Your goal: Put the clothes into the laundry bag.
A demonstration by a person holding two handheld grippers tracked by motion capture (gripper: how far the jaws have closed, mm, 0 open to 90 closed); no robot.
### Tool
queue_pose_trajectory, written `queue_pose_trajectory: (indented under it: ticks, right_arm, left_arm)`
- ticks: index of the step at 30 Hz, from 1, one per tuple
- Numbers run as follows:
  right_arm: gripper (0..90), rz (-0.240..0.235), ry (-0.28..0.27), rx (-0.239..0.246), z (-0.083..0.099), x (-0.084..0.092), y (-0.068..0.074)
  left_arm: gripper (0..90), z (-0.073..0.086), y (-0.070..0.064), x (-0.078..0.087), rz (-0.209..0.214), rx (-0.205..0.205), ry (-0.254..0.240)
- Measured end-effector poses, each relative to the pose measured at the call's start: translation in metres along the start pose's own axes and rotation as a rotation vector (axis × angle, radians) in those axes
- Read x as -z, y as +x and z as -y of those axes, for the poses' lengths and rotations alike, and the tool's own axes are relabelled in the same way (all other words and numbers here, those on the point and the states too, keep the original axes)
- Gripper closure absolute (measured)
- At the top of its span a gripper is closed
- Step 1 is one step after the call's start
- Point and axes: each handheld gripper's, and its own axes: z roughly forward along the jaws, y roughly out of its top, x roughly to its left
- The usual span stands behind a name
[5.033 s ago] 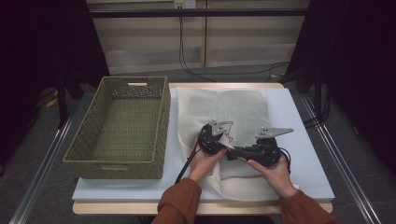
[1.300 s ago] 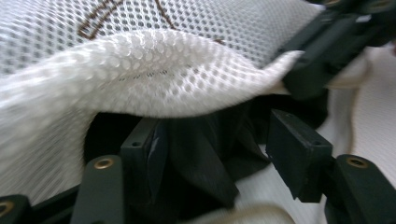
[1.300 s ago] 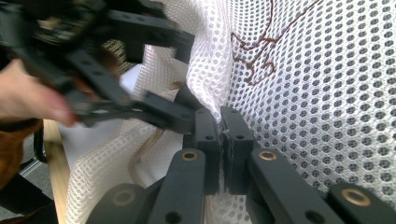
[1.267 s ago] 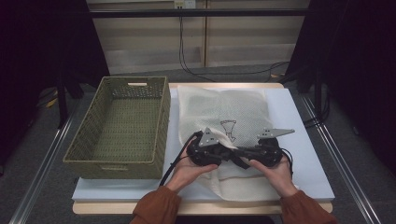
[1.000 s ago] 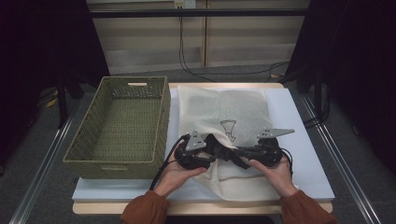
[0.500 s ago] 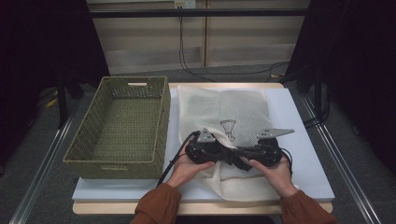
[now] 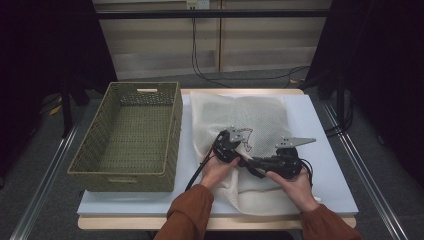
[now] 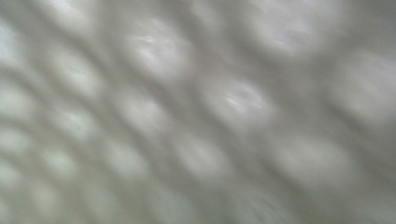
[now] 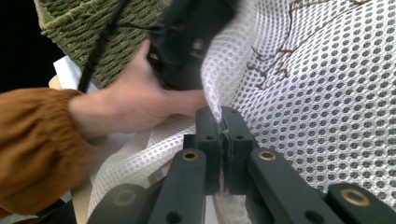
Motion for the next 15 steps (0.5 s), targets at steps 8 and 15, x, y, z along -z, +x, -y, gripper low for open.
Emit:
queue_pose_trajectory:
  ticks: [8, 15]
  right_arm:
    - [87.5, 0.021, 0.030, -0.005, 0.007, -0.005, -0.009]
    - [87.5, 0.026, 0.032, -0.005, 0.007, -0.005, -0.009]
  left_arm:
    - [66.8, 0.008, 0.003, 0.019, 0.090, -0.043, 0.060]
    - [59.1, 0.021, 0.004, 0.069, 0.154, -0.037, 0.015]
